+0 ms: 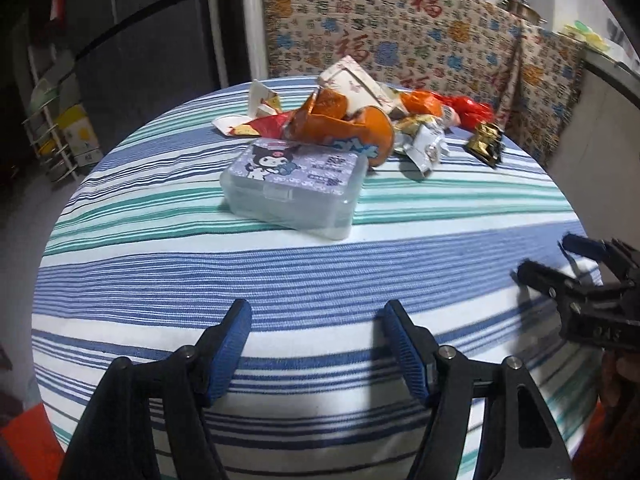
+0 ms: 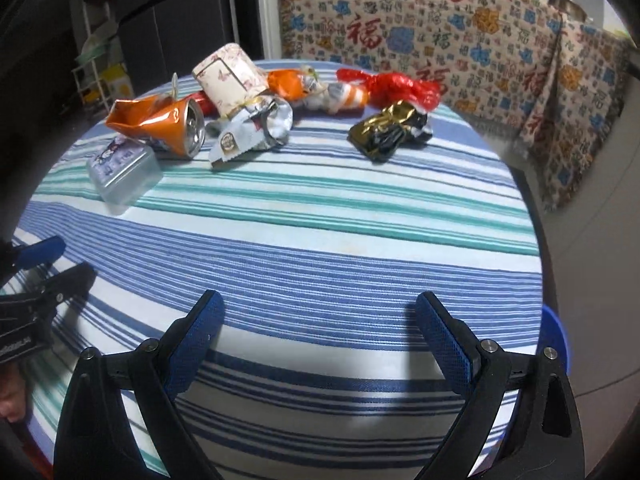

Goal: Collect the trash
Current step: 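Move both open tools back over the table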

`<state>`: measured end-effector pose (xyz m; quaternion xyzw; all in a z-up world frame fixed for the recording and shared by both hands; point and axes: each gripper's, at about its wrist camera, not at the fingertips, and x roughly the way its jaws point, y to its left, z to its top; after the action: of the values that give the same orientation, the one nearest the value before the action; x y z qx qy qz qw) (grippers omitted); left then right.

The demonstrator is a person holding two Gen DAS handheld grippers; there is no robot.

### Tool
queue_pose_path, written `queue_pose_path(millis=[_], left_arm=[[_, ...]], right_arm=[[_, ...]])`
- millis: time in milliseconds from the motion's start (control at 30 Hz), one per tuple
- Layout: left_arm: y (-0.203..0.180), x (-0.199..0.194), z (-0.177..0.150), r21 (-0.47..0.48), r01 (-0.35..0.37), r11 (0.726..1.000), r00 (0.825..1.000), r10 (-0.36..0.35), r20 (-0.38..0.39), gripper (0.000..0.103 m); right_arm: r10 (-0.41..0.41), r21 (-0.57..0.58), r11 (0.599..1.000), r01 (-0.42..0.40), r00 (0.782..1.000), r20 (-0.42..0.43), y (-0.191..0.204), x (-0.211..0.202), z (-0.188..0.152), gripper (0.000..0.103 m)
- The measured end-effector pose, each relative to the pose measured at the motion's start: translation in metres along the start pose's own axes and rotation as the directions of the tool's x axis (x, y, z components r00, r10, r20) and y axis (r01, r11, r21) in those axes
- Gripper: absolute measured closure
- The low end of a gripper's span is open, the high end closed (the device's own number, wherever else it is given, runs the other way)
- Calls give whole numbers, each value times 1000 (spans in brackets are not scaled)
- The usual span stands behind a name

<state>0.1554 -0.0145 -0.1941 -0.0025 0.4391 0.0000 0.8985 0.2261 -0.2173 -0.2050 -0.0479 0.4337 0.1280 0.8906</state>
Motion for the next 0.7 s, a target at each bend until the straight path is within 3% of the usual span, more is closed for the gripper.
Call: queue_pose_path(millis=[467, 700], left_arm=[[-8, 10, 13, -103, -77, 992, 997, 73, -38, 26], [-5, 21, 34, -282, -116, 952, 992, 96, -83, 26]], right_arm=[[18, -24, 1000, -18, 999, -31, -8, -1, -7, 3], [0, -12, 1000, -1, 1000, -22, -8, -1, -8, 0]])
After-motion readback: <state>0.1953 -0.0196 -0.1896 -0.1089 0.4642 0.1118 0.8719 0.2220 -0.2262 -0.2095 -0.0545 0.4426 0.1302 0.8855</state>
